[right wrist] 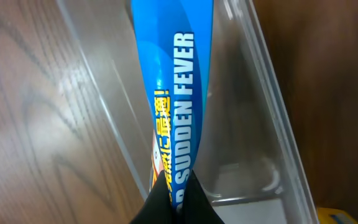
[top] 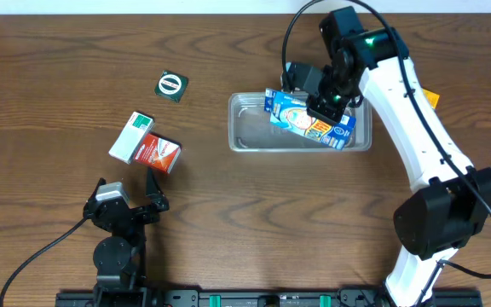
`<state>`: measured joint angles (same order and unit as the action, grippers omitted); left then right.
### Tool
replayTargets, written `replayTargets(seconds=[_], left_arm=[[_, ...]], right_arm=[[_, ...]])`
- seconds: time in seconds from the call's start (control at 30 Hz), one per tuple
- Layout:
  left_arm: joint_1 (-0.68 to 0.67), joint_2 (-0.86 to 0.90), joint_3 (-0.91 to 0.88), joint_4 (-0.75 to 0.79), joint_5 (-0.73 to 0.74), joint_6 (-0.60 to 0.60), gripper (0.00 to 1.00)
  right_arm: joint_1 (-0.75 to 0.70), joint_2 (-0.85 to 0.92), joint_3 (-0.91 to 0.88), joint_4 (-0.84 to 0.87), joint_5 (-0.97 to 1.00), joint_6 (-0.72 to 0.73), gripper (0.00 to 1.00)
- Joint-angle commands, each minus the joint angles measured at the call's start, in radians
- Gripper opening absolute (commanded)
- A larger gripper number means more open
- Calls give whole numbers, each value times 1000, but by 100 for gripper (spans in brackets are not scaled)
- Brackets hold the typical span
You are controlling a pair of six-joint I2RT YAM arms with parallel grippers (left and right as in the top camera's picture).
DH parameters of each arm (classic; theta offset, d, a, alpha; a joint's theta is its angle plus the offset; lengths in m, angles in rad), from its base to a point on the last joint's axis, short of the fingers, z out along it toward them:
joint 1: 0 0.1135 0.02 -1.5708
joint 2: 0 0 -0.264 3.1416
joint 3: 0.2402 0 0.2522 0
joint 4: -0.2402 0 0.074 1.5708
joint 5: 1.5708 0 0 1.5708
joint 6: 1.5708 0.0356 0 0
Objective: Pack container
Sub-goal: 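Lower the blue box into the container and release it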
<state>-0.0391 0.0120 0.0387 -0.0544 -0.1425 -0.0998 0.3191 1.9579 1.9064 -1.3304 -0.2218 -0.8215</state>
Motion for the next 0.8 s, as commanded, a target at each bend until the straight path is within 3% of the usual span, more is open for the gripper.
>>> replayTargets(seconds=[0.0,0.77], left_arm=[[5,6,-21,-33,-24,13,98],[5,6,-21,-33,-24,13,98]], right_arm=[[-5,9,33,-2,-3,-13,1],[-5,9,151,14,87,-26,1]])
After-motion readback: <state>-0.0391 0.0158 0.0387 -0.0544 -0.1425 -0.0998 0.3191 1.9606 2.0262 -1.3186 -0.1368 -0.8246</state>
